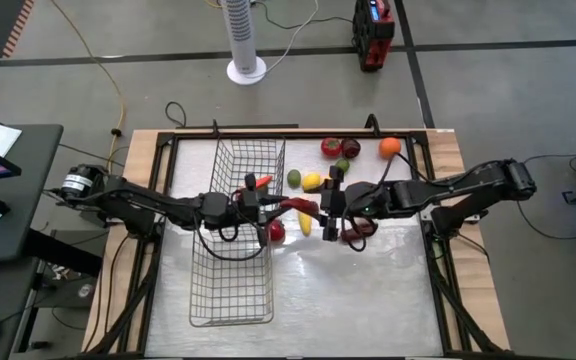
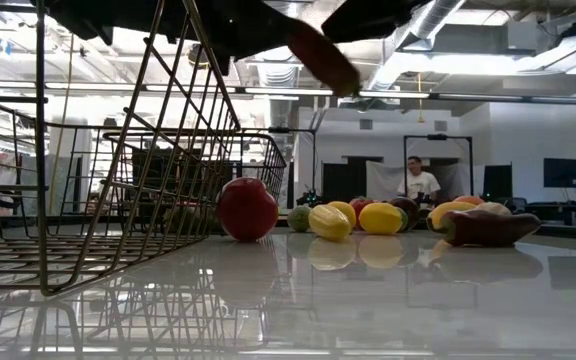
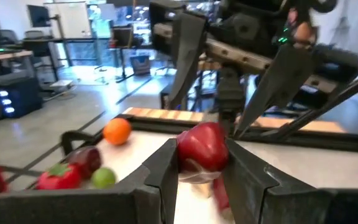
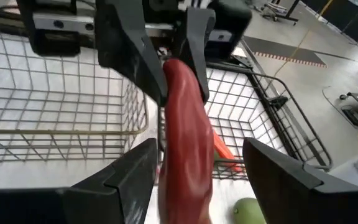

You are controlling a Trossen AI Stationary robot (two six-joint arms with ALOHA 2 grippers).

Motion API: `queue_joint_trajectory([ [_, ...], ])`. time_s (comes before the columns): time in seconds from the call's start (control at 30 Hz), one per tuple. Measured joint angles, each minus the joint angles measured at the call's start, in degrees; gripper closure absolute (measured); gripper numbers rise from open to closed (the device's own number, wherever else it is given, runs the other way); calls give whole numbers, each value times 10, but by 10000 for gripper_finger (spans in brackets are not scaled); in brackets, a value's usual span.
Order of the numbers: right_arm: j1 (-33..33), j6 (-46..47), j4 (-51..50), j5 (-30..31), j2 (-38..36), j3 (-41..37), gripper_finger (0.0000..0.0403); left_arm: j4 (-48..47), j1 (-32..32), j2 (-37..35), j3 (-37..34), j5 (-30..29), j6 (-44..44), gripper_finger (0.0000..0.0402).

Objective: Sort produce into baskets
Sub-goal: Put the top red chili pepper into the black wire basket, then put the red chili pepper into the black wire basket

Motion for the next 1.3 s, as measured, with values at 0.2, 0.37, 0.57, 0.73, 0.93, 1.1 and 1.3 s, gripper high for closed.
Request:
queue_joint_trajectory([
  [0.2,3,-4,-45,57,-20,19,136,-83,0,-69,0,-58,17,308],
  [0.37,10,20,-89,58,-45,19,136,-205,0,-145,0,-170,13,308],
  [0.57,21,72,-139,58,-39,18,136,-363,12,-183,0,-258,-69,307],
  [0.73,33,93,-154,58,-33,18,136,-415,27,-181,0,-256,-127,265],
  [0.93,42,95,-189,67,-38,18,136,-408,42,-181,0,-250,-120,183],
  [1.1,38,110,-208,80,-39,-16,136,-399,59,-181,16,-193,-98,154],
  [1.3,-5,162,-64,39,-53,-142,136,-424,73,-163,45,-130,-104,159],
])
